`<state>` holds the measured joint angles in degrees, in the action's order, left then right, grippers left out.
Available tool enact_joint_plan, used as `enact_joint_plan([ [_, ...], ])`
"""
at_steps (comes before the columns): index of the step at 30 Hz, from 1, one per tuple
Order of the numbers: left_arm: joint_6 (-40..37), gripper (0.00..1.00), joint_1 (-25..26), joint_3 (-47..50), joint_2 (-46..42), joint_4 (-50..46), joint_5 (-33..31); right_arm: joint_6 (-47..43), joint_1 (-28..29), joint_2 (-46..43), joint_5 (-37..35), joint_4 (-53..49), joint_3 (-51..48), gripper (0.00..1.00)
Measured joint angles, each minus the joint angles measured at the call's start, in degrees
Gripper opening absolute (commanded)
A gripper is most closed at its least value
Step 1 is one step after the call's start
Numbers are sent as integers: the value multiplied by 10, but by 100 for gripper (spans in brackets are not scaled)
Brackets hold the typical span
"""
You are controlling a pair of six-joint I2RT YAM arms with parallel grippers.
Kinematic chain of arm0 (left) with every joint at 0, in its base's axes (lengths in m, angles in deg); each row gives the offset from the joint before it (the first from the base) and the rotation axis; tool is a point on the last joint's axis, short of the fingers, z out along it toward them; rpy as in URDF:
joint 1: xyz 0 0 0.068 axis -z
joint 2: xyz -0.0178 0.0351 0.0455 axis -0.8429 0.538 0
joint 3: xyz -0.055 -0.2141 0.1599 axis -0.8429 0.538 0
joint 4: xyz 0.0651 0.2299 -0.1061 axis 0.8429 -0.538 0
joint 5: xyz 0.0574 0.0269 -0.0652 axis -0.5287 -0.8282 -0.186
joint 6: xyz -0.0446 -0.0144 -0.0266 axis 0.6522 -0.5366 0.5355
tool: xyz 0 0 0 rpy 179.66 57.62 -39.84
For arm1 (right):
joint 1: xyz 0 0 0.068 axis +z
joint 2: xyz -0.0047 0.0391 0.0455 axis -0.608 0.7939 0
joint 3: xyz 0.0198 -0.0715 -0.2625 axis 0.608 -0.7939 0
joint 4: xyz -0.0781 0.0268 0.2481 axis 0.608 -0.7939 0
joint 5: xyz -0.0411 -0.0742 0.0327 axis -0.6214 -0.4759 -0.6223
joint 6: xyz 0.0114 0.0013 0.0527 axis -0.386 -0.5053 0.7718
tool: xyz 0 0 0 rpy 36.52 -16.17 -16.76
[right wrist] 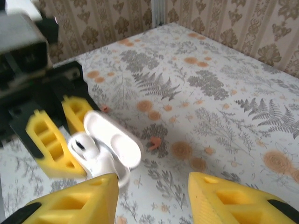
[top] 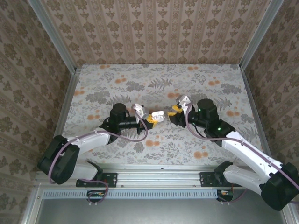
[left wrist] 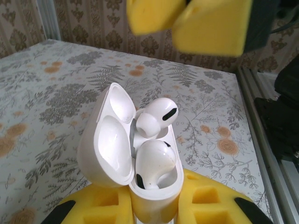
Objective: Insert wireless bluetooth earbuds into charging case
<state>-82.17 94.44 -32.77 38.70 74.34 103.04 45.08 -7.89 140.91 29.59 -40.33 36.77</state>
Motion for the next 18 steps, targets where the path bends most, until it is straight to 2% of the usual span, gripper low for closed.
enact_joint_plan([
  [6,-53,15,12,0,-23,-40,2,-108,-2,-24,47,-29,-23,41],
  [13,-96,15,20,0,-31,-77,-7,-248,-2,-64,118,-50,-49,31],
  [18,-111,15,23,0,-35,-85,-12,-308,0,-62,139,-53,-52,27],
])
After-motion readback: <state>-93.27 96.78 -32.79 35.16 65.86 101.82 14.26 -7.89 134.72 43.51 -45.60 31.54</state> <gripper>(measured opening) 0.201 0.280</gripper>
